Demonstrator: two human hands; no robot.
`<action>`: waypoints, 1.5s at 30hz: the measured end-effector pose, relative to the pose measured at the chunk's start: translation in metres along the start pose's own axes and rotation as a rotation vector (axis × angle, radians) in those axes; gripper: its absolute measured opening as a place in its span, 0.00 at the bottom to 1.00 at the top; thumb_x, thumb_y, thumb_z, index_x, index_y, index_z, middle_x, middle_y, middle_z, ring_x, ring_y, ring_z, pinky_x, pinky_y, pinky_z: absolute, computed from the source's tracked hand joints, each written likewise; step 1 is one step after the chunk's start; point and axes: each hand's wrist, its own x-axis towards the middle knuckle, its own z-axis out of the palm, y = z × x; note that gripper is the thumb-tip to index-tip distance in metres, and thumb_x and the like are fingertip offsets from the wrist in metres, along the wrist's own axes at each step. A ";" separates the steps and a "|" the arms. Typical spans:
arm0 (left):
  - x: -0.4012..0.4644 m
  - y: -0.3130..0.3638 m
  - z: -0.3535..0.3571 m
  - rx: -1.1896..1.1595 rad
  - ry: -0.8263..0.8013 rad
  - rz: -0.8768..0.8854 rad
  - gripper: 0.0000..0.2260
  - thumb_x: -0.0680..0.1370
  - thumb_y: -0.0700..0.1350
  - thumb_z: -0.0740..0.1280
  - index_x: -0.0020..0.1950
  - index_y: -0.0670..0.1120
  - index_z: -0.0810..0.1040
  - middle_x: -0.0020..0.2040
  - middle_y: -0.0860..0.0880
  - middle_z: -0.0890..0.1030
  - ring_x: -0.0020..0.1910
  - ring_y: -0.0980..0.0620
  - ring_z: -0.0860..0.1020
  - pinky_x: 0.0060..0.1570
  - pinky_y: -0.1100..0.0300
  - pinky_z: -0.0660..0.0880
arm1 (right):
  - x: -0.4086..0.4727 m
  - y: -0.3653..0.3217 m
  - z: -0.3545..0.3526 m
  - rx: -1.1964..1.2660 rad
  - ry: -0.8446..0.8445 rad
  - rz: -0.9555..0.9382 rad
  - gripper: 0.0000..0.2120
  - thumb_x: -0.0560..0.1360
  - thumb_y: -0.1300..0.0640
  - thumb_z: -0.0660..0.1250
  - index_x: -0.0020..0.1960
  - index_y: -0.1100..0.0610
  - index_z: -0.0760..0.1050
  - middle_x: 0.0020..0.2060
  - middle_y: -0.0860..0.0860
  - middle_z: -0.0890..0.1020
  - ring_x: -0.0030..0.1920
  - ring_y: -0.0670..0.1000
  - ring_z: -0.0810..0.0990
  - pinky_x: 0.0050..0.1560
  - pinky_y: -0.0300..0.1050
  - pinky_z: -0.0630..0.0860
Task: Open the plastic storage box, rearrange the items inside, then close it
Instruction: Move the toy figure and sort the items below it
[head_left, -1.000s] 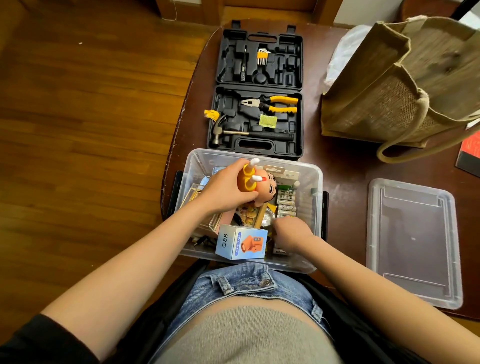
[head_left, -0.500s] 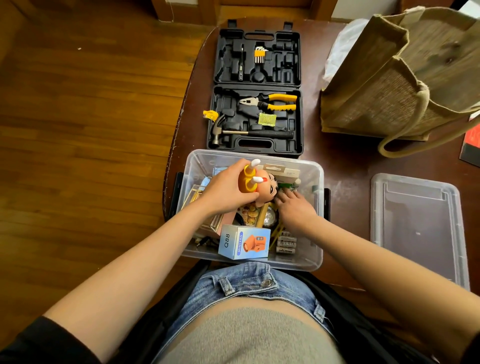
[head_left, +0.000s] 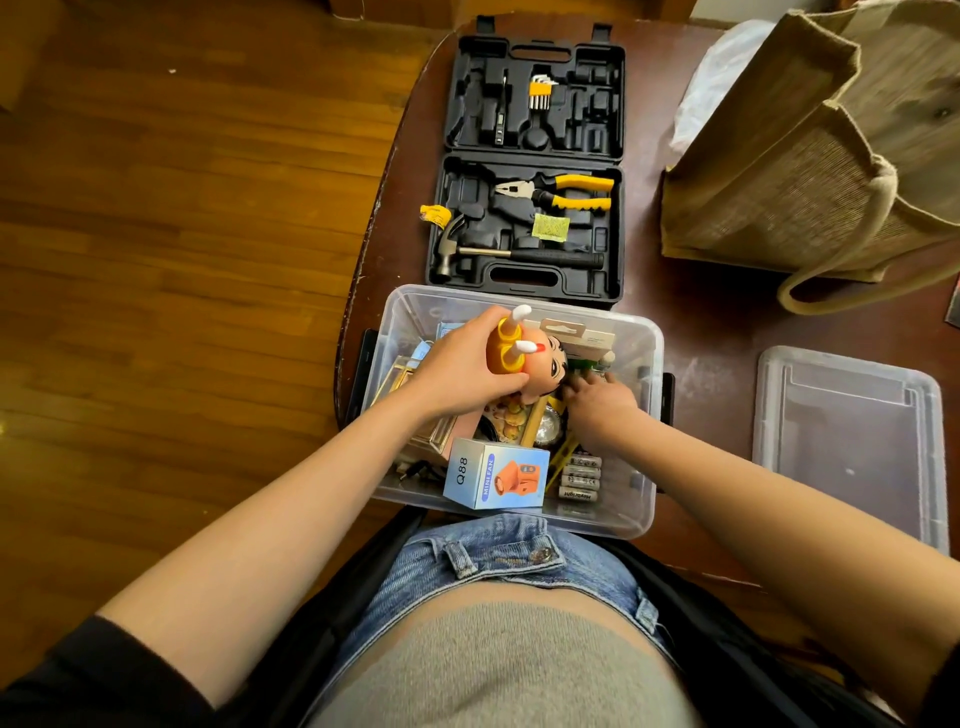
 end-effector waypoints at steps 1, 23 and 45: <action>0.000 0.000 0.000 -0.001 0.001 -0.001 0.27 0.70 0.50 0.72 0.66 0.54 0.67 0.57 0.54 0.78 0.54 0.53 0.76 0.53 0.52 0.77 | -0.001 0.002 -0.001 -0.004 0.002 -0.026 0.29 0.78 0.55 0.58 0.77 0.57 0.54 0.76 0.54 0.55 0.76 0.56 0.49 0.75 0.56 0.51; -0.008 0.005 0.000 -0.047 0.053 0.015 0.24 0.70 0.47 0.73 0.62 0.57 0.68 0.52 0.55 0.78 0.50 0.53 0.78 0.51 0.49 0.77 | -0.025 -0.013 0.018 0.061 -0.003 -0.169 0.19 0.76 0.62 0.58 0.65 0.50 0.73 0.55 0.51 0.80 0.53 0.53 0.79 0.45 0.45 0.76; -0.036 -0.012 -0.008 0.429 0.023 0.079 0.34 0.68 0.60 0.73 0.71 0.57 0.64 0.74 0.51 0.60 0.73 0.50 0.57 0.71 0.49 0.55 | -0.031 -0.010 -0.036 1.546 -0.006 0.110 0.22 0.78 0.42 0.59 0.60 0.59 0.72 0.53 0.58 0.78 0.46 0.56 0.80 0.43 0.52 0.82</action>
